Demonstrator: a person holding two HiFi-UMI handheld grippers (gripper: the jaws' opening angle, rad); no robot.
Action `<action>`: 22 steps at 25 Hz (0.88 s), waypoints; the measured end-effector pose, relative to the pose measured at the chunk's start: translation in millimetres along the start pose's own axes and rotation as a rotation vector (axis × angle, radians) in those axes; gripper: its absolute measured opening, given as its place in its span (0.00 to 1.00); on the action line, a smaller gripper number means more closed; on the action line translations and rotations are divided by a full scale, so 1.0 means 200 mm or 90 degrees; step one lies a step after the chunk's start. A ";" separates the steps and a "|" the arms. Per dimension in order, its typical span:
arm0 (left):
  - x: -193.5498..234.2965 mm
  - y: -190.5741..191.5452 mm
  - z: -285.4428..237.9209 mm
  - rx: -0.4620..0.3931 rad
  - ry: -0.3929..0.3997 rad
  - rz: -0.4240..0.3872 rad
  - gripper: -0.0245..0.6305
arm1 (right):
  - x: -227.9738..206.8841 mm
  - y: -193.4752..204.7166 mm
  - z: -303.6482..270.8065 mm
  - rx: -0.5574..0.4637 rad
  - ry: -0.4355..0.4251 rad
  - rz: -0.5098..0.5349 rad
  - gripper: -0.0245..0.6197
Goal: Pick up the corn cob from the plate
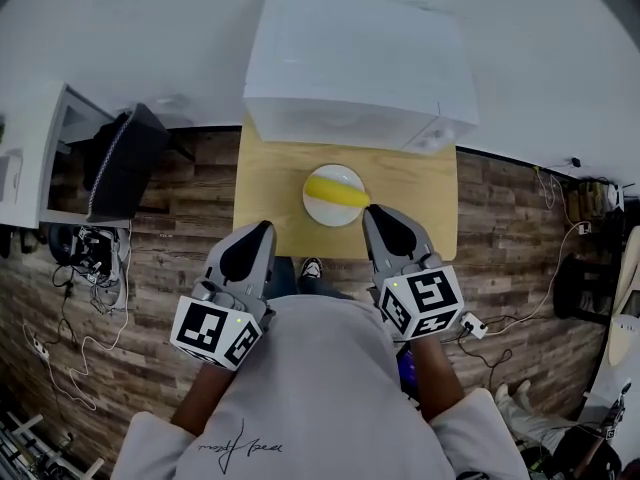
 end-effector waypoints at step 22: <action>0.09 0.01 -0.11 0.035 -0.014 0.018 0.03 | -0.08 0.11 -0.31 0.092 -0.051 0.048 0.12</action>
Point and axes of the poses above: the fingertips, and each gripper's own axes: z backward along the fingers, x to its left, y out of its underside, the point moved 10 cm from there along z, backward along the fingers, and after that the axes turned 12 degrees about y, right-handed, at the moved point
